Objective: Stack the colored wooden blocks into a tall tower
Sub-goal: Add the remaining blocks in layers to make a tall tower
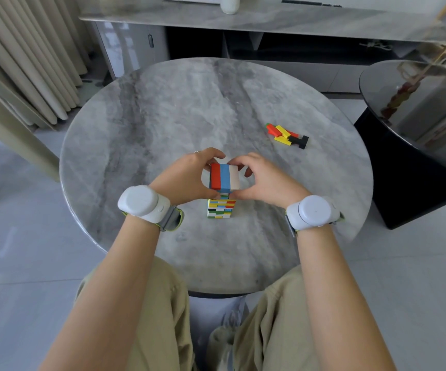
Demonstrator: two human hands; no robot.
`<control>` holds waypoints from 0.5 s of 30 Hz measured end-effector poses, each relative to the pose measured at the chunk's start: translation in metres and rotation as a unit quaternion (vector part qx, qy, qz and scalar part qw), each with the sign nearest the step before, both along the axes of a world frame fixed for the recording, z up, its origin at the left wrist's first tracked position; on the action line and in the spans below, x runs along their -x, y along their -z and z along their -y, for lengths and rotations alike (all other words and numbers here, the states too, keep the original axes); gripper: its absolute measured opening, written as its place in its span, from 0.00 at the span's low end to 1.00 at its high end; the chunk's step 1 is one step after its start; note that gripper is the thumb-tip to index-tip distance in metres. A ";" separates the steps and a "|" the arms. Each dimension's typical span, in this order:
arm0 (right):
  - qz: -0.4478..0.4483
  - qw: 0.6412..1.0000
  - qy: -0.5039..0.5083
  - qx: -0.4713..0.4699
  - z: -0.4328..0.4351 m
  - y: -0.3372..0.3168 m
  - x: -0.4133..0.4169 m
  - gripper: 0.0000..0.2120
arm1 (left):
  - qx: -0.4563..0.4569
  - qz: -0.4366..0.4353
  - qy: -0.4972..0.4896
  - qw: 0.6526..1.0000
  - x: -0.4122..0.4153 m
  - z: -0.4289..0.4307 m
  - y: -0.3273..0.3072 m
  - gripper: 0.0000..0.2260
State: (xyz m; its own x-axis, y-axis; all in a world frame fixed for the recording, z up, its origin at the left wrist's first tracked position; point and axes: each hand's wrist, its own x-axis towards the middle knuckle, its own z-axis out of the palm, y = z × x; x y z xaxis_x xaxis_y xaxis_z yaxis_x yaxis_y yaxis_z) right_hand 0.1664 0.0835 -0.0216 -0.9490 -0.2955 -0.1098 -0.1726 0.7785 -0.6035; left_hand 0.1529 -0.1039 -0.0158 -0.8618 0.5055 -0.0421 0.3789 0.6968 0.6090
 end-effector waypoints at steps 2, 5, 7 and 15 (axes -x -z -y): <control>0.000 1.000 0.002 -0.002 0.000 0.000 0.001 0.31 | 0.006 -0.007 -0.001 1.000 0.000 0.000 0.000 0.32; 0.000 1.000 0.006 -0.003 0.000 -0.002 0.000 0.30 | 0.021 -0.021 -0.006 1.000 0.000 -0.001 0.000 0.32; 0.001 1.000 0.006 -0.003 0.001 -0.003 0.000 0.29 | 0.028 -0.026 -0.007 0.999 0.000 -0.001 0.001 0.32; 0.003 1.000 0.003 -0.011 0.003 -0.005 -0.001 0.29 | 0.049 -0.048 -0.008 0.998 -0.002 -0.003 0.000 0.31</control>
